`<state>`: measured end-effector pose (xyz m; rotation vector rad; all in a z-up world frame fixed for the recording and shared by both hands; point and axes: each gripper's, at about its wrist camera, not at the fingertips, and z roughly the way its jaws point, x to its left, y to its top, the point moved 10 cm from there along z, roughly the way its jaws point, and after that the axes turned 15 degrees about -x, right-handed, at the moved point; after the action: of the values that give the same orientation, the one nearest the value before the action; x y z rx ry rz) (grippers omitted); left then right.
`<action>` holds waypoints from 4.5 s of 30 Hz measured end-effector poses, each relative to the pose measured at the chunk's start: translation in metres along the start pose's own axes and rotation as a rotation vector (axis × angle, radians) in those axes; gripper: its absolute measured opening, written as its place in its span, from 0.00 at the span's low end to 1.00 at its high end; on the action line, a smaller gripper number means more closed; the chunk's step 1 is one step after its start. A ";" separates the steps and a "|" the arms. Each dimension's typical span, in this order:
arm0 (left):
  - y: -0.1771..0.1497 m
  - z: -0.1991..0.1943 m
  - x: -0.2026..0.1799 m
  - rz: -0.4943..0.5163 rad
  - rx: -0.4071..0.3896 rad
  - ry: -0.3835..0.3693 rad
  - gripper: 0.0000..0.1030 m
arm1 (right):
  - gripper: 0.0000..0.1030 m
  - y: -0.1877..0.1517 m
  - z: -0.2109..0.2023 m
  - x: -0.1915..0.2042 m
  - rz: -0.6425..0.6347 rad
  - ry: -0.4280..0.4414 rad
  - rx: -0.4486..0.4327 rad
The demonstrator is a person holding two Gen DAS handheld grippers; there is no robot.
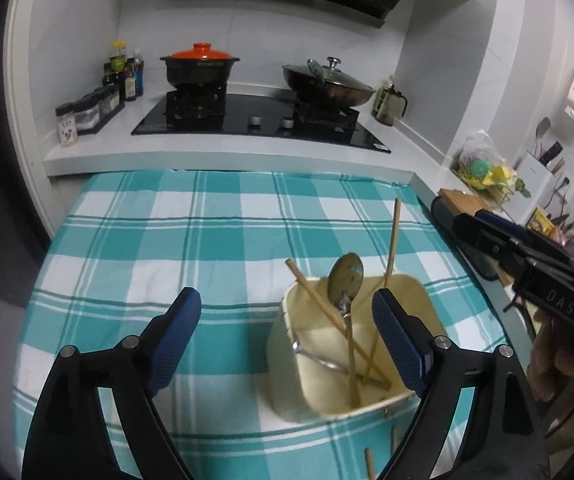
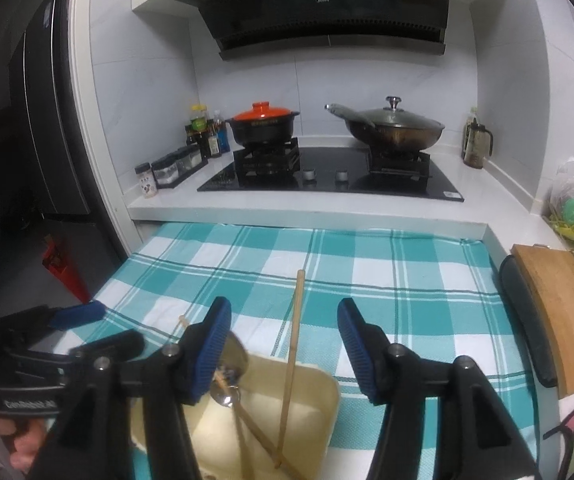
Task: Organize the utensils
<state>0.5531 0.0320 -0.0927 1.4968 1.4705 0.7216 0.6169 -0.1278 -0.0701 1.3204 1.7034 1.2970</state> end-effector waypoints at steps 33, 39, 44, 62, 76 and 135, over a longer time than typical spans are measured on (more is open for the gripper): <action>-0.282 -0.179 -0.047 0.082 0.192 0.004 0.97 | 0.55 -0.300 -0.286 -0.020 0.133 -0.214 0.224; -0.290 -0.178 -0.042 0.067 0.207 0.025 0.97 | 0.31 -0.297 -0.265 -0.012 0.145 -0.176 0.250; -0.288 -0.177 -0.036 0.045 0.202 0.033 0.97 | 0.26 -0.305 -0.249 -0.002 0.194 -0.134 0.291; -0.296 -0.173 -0.033 0.035 0.219 0.031 0.97 | 0.22 -0.309 -0.219 0.011 0.077 -0.151 0.350; -0.275 -0.143 -0.054 0.071 0.216 -0.007 0.97 | 0.10 -0.307 -0.224 -0.011 -0.047 -0.280 0.312; -0.297 -0.136 -0.024 0.042 0.324 -0.017 0.55 | 0.21 -0.317 -0.251 -0.019 0.016 -0.232 0.343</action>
<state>0.2940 0.0049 -0.2915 1.7759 1.6027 0.5096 0.2921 -0.2338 -0.2876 1.6105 1.8023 0.8430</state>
